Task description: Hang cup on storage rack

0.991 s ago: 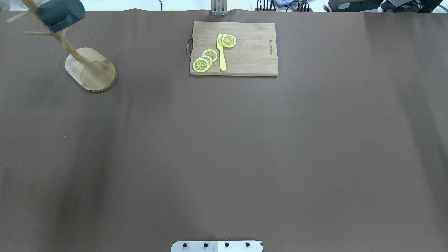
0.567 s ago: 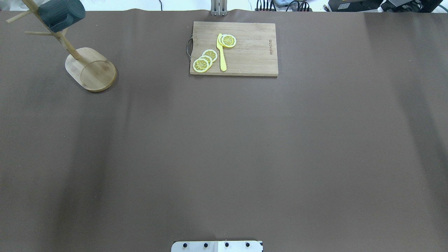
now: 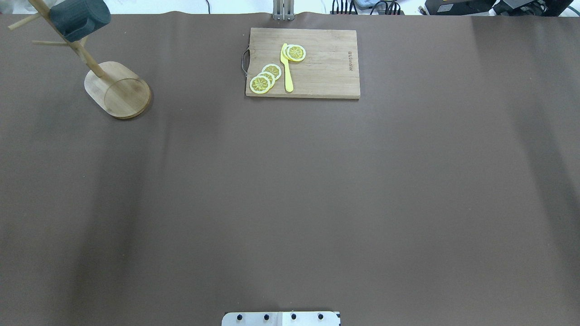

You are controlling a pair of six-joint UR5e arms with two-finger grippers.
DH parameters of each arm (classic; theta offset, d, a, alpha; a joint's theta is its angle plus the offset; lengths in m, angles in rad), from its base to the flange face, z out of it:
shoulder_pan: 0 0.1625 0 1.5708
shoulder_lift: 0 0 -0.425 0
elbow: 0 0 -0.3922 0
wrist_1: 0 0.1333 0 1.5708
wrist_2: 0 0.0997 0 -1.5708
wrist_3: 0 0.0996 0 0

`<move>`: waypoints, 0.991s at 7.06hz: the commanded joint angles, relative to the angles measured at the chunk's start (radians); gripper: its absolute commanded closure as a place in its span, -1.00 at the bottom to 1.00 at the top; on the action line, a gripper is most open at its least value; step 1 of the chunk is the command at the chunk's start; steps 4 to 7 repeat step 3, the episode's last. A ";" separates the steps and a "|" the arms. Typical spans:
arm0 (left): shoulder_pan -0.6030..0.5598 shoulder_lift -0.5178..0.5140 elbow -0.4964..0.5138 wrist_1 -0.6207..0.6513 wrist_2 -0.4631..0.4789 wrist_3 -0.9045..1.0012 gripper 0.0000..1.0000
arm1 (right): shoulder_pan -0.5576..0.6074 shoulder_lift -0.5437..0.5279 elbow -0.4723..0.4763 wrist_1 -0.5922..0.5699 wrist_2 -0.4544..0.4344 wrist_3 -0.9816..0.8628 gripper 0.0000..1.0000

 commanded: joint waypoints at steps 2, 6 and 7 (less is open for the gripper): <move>-0.001 0.001 -0.001 0.000 0.000 0.000 -0.99 | 0.000 -0.002 0.001 0.000 -0.002 0.000 -1.00; -0.001 0.001 0.000 0.000 0.000 0.000 -0.99 | 0.000 0.000 0.004 -0.006 -0.002 0.002 -1.00; -0.001 0.001 0.000 0.000 0.000 0.000 -0.99 | 0.000 0.000 0.004 -0.006 -0.002 0.002 -1.00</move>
